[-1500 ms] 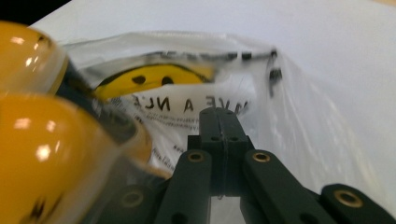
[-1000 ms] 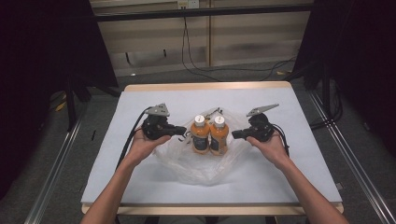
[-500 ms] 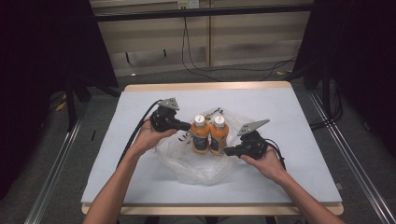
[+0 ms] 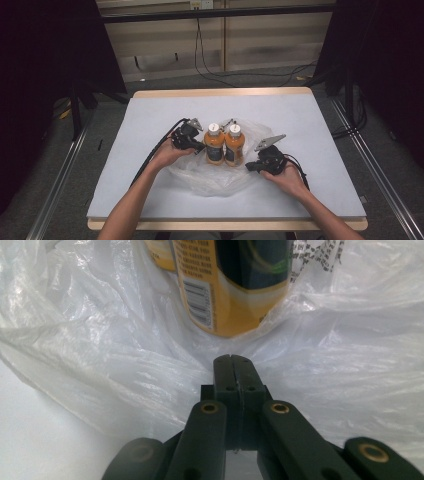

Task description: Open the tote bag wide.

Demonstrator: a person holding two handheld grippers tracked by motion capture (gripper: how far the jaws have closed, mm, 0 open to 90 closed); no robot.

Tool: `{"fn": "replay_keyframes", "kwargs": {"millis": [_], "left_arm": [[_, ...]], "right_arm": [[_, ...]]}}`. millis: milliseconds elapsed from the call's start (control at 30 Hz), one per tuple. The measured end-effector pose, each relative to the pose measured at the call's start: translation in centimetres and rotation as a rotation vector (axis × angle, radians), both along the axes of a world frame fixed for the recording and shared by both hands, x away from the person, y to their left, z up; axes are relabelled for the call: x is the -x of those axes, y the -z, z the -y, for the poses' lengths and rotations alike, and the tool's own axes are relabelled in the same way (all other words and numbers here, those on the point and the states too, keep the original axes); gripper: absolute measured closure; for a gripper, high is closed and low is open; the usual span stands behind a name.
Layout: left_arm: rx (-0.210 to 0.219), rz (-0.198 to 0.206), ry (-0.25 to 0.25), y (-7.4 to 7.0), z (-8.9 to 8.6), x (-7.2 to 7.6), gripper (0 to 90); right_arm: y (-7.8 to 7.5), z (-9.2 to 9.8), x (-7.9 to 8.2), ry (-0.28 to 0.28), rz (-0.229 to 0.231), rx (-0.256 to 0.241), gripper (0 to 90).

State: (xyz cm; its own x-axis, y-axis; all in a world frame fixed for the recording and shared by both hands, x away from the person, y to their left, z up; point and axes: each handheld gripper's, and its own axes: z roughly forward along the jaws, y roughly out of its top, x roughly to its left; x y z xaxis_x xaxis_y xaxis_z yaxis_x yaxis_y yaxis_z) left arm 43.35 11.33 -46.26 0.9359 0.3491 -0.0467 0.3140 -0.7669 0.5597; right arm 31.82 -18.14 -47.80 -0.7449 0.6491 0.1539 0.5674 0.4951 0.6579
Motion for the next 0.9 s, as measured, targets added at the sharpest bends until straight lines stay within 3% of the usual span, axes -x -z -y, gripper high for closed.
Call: {"fn": "replay_keyframes", "kwargs": {"millis": [67,133,267,367,533,567,633,700,767,900], "left_arm": [[-0.014,0.004,-0.001,0.2,-0.3,-0.2,90.0],[0.026,-0.008,-0.033,0.6,-0.7,-0.4,90.0],[0.019,0.002,-0.056,0.6,-1.4,-0.9,90.0],[0.046,-0.014,-0.075,0.7,-1.6,-1.0,90.0],[0.016,0.006,-0.086,0.5,-2.0,-0.8,90.0],[0.036,-0.002,-0.095,0.7,-2.1,-0.8,90.0],[0.056,-0.007,-0.098,0.8,-2.5,-0.8,90.0],[0.102,-0.022,-0.111,0.9,-2.9,-0.8,90.0],[0.105,-0.011,-0.102,0.8,-3.1,-0.6,90.0],[0.165,0.019,-0.108,-0.4,-3.3,0.1,88.3]], "right_arm": [[0.0,0.1,0.0,0.002,-0.005,-0.001,90.0],[-0.1,0.3,0.4,0.004,0.001,0.013,90.0],[-0.2,0.5,0.8,0.009,0.001,0.027,90.0],[-0.2,0.8,1.1,0.003,0.006,0.023,90.0],[-0.2,1.6,1.7,0.020,0.007,0.031,90.0],[-0.1,2.1,1.9,0.029,0.002,0.011,90.0],[-0.1,2.2,2.0,0.029,0.005,0.013,90.0],[-0.1,2.1,2.1,0.028,0.016,0.015,90.0],[-0.2,2.0,2.2,0.033,0.018,0.011,90.0],[-0.9,2.2,2.3,0.034,0.063,-0.034,88.3]]}}
